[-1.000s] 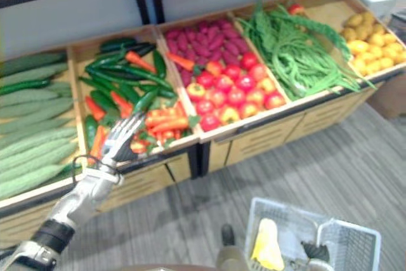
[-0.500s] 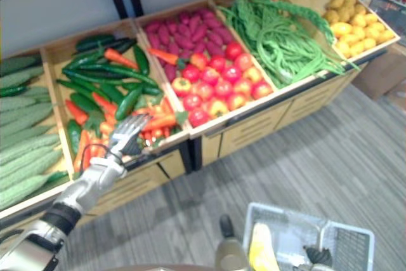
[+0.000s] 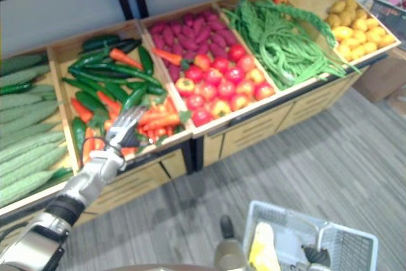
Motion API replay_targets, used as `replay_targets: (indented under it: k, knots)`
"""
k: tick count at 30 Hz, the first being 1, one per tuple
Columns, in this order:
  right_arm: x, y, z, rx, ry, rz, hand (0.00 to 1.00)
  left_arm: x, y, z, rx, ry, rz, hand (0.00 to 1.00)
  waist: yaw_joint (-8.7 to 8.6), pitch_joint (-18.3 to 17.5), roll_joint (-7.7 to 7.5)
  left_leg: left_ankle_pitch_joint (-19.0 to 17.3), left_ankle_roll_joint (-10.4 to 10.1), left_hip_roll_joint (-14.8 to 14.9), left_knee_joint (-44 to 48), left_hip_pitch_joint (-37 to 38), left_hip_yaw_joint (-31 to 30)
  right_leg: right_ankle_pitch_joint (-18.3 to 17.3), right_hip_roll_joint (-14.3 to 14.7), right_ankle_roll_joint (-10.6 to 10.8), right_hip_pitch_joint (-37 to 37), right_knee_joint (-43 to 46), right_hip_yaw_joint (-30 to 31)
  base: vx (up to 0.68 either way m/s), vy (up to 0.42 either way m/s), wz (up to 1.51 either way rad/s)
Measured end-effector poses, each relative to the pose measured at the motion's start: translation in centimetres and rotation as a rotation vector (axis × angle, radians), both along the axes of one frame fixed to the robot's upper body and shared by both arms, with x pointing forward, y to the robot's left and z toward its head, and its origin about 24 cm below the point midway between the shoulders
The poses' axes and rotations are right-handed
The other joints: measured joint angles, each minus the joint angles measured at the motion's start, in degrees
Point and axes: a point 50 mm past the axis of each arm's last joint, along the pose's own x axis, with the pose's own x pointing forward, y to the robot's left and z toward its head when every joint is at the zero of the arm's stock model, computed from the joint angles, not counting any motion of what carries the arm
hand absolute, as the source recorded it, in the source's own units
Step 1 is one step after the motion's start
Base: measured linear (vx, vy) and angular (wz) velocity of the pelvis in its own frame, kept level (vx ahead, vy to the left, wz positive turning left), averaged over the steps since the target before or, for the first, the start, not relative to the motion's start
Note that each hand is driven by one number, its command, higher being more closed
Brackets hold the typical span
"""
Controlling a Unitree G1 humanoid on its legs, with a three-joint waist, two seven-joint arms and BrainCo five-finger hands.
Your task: Pick vegetable in the basket
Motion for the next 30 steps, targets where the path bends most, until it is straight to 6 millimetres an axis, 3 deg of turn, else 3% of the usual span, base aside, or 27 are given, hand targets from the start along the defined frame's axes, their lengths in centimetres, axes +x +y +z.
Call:
replay_targets:
  k: [6,9,14,23,30]
  knots:
    - [0.5,0.2,0.0,0.002,-0.001,0.01,1.0,-0.7,1.2,-0.8,-0.018,0.023,0.049,0.0,0.47,0.3,-0.4,-0.1,0.0,0.0,0.8,-1.3,-1.4,0.1,-0.3,0.1,-0.4,0.0,-0.6,0.0,-0.005,0.05]
    - [0.9,0.3,0.0,0.003,0.006,0.022,1.0,-1.4,2.5,-1.3,-0.035,0.048,0.107,0.0,1.92,0.6,-1.04,-0.1,0.2,0.2,2.1,-3.2,-1.9,1.4,-0.3,0.0,-1.2,-1.2,-0.9,-0.05,-0.078,0.06]
    - [1.3,0.5,0.0,-0.008,0.018,0.055,1.0,-2.8,3.6,-2.3,-0.035,0.095,0.136,0.0,2.86,0.7,-1.36,-0.4,0.5,0.6,4.1,-5.0,-3.9,2.0,-0.3,-0.2,-0.9,-2.1,-2.3,-0.05,-0.071,0.15]
    - [1.4,0.7,-0.1,-0.013,0.032,0.093,1.0,-2.8,3.8,-2.1,-0.028,0.091,0.136,0.0,3.24,0.7,-1.97,-1.3,0.7,1.2,6.7,-6.5,-4.3,3.7,-0.2,-0.3,-0.7,-4.2,-2.1,-0.07,-0.052,-0.03]
    - [1.4,0.8,-0.1,-0.012,0.033,0.094,1.0,-1.5,3.5,-0.7,-0.025,0.042,0.139,0.0,2.82,0.7,-2.0,-1.5,0.5,1.3,6.7,-6.2,-3.9,4.0,0.2,-0.3,-0.9,-4.2,-1.2,-0.01,-0.035,-0.07]
